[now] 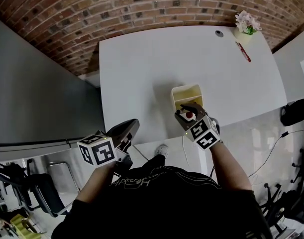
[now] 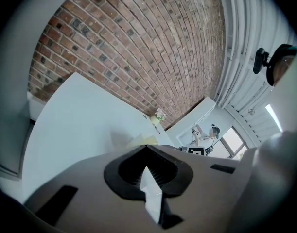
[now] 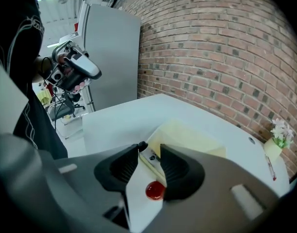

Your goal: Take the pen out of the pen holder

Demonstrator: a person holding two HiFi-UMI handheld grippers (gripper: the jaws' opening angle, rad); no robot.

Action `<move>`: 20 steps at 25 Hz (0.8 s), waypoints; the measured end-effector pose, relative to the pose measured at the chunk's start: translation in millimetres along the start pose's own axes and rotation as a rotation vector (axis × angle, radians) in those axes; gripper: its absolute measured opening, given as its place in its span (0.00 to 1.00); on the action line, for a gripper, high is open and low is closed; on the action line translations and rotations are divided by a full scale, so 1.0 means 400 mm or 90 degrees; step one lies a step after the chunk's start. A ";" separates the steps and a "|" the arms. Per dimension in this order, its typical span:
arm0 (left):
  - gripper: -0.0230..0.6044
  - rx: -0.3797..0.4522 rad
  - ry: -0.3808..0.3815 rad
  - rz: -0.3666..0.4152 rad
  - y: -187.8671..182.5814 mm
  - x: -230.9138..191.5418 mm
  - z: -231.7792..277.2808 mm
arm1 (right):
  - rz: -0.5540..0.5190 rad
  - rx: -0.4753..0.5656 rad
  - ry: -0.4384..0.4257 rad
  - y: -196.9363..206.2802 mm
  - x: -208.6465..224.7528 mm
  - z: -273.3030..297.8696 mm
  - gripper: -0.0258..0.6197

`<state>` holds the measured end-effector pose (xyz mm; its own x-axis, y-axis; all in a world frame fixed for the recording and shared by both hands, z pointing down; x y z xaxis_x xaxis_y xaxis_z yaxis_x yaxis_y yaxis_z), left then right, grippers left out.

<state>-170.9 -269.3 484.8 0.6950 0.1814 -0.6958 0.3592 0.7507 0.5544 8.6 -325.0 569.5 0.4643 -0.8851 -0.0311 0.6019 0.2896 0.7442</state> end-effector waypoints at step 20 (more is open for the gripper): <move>0.04 -0.014 0.009 -0.008 0.005 0.007 0.035 | 0.067 0.079 0.077 -0.028 0.061 -0.081 0.20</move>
<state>-159.5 -276.1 490.3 0.6811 0.1813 -0.7094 0.3537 0.7668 0.5356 34.4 -338.0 538.8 0.5992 -0.8003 -0.0228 0.4651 0.3248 0.8235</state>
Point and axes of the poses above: the fingertips, and each gripper's own axes: z forward along the fingers, x to its right, y out of its underside, the point moved 3 cm from there along -z, backward along the fingers, and after that the axes turned 3 degrees about -y, right-handed, at the moved point
